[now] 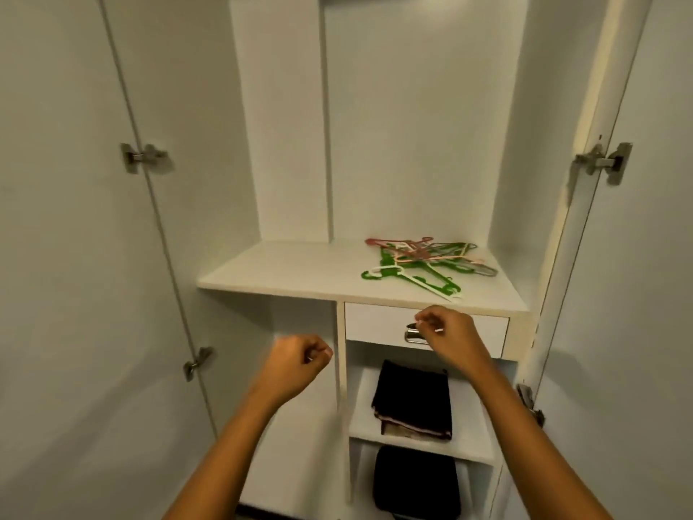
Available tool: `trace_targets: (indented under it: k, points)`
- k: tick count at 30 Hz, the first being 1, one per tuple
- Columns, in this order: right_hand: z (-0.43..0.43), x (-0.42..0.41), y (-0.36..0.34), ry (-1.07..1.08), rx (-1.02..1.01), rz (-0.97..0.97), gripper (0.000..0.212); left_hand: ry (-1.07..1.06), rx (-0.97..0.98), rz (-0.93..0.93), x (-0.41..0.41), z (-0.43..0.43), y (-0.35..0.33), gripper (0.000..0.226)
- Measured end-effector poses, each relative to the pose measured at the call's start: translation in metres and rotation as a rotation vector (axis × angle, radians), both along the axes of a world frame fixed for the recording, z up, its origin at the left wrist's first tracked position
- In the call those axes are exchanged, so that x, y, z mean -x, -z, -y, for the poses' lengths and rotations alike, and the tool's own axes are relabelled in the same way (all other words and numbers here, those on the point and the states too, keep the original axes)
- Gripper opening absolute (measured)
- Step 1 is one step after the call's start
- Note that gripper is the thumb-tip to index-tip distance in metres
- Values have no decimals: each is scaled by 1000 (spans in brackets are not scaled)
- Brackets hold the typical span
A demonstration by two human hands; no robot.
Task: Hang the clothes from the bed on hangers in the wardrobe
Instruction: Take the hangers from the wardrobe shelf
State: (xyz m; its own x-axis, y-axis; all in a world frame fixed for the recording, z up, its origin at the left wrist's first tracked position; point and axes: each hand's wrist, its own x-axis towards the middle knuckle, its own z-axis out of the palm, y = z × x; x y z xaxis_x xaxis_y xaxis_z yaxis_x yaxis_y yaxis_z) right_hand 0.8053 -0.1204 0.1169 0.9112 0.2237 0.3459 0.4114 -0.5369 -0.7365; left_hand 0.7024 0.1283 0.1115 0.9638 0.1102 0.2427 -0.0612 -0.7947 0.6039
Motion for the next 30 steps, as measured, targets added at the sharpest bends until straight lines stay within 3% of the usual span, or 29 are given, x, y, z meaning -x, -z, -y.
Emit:
trace_targets:
  k: [6, 12, 19, 23, 25, 30]
  points:
    - [-6, -61, 14, 255, 28, -136, 13, 198, -55, -61, -113, -35, 5, 7]
    - [-7, -142, 15, 348, 129, -142, 21, 314, 1, -80, -235, -26, 5, 28]
    - [-22, -264, 28, 300, 348, -165, 42, 420, -62, -77, -378, 4, 5, 77]
    - [-34, -320, 40, 247, 532, -148, 41, 518, -78, -116, -447, 21, -3, 99]
    - [-39, -345, 46, 246, 605, -117, 37, 545, -170, -135, -478, 26, -2, 111]
    - [-51, -377, 60, 299, 714, -107, 35, 660, -632, -146, -526, 45, 8, 119]
